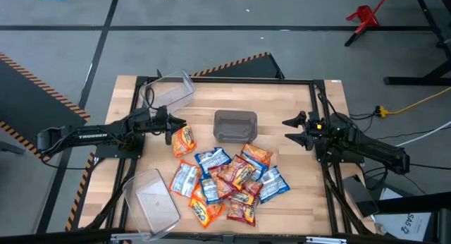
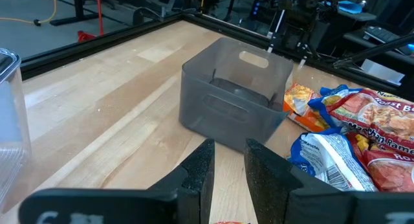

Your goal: Sort Maruchan noodles

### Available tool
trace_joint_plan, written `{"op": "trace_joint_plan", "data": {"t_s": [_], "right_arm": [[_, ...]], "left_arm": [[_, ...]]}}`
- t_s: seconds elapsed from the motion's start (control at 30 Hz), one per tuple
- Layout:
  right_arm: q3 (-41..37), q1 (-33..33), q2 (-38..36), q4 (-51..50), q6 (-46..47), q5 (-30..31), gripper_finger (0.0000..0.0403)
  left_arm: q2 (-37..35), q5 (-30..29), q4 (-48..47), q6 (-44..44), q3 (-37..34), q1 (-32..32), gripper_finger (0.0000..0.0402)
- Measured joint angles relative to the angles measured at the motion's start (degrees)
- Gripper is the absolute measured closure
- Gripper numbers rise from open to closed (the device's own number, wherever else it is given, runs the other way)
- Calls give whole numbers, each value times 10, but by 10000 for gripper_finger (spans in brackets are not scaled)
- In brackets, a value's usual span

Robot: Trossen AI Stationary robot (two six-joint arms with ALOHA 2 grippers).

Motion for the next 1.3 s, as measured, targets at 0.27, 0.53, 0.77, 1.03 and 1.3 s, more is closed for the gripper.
{"op": "trace_joint_plan", "data": {"t_s": [0.27,0.53,0.77,1.03,1.3], "right_arm": [[0,0,0,0,0,0,59],[-1,0,0,13,-1,79,59],[-1,0,0,12,0,190,59],[-1,0,0,9,4,188,59],[-1,0,0,10,118,193,59]], "left_arm": [[0,0,0,0,0,0,324],[0,-17,40,-50,0,0,324],[0,-20,113,-120,0,0,324],[0,-154,179,-123,0,0,324],[0,-153,283,-125,0,0,324]]}}
